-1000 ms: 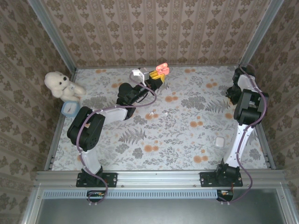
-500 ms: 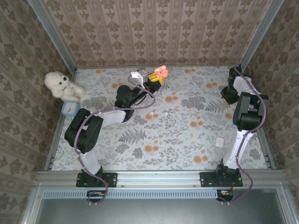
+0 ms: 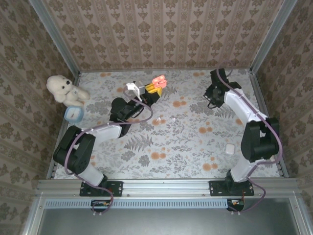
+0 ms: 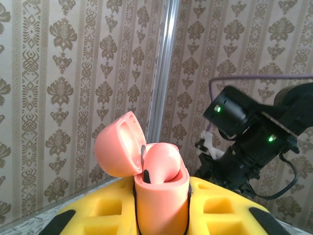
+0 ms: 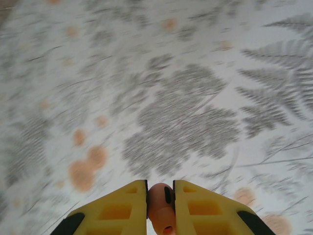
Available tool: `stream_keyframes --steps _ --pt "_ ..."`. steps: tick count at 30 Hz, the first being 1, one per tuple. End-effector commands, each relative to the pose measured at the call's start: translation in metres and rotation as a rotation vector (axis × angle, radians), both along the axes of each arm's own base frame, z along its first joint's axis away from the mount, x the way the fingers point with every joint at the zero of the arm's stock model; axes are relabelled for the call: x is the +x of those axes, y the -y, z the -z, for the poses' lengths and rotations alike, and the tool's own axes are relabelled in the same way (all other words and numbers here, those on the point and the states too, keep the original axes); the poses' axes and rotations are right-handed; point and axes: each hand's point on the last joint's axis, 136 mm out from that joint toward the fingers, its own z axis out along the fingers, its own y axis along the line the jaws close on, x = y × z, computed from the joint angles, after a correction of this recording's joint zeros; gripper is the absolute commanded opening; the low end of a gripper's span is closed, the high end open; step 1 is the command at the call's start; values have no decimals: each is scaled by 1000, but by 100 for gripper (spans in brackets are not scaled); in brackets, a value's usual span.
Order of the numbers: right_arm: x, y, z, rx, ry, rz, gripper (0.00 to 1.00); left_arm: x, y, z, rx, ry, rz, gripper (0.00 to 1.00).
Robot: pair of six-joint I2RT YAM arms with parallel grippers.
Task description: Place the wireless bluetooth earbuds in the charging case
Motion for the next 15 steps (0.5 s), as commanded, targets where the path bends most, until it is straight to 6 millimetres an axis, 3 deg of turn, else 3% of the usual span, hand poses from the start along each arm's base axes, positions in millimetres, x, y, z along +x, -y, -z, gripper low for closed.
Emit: stream_keyframes --steps 1,8,15 --pt "-9 -31 -51 8 180 -49 17 -25 -7 -13 17 69 41 0" --pt "-45 -96 -141 6 503 -191 17 -59 -16 -11 97 108 47 0" --pt "-85 -135 -212 -21 745 -304 17 -79 -8 -19 128 152 71 0"
